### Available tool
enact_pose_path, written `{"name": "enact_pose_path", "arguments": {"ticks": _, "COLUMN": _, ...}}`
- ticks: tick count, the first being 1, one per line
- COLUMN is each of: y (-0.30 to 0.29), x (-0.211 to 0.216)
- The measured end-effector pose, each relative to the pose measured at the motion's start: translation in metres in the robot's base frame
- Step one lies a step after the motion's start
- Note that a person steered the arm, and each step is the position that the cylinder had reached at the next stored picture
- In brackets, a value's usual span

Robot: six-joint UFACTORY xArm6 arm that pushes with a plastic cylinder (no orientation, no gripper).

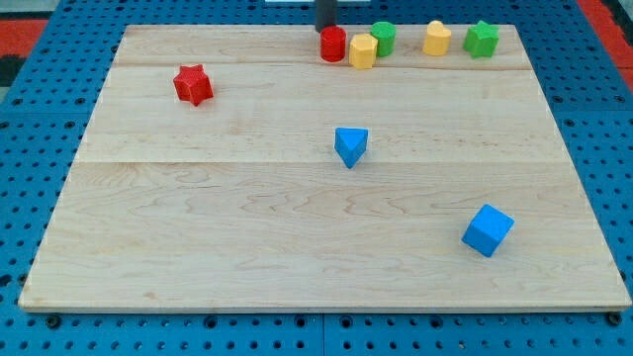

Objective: Make a triangle out of a red circle yellow hexagon and the green circle

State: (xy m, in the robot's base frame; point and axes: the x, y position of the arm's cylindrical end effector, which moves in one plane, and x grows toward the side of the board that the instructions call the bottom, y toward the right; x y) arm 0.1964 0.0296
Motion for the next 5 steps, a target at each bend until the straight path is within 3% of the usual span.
{"name": "enact_pose_path", "arguments": {"ticks": 1, "y": 0.036, "x": 0.037}}
{"name": "enact_pose_path", "arguments": {"ticks": 2, "y": 0.000, "x": 0.080}}
{"name": "enact_pose_path", "arguments": {"ticks": 3, "y": -0.005, "x": 0.089}}
{"name": "enact_pose_path", "arguments": {"ticks": 5, "y": 0.065, "x": 0.048}}
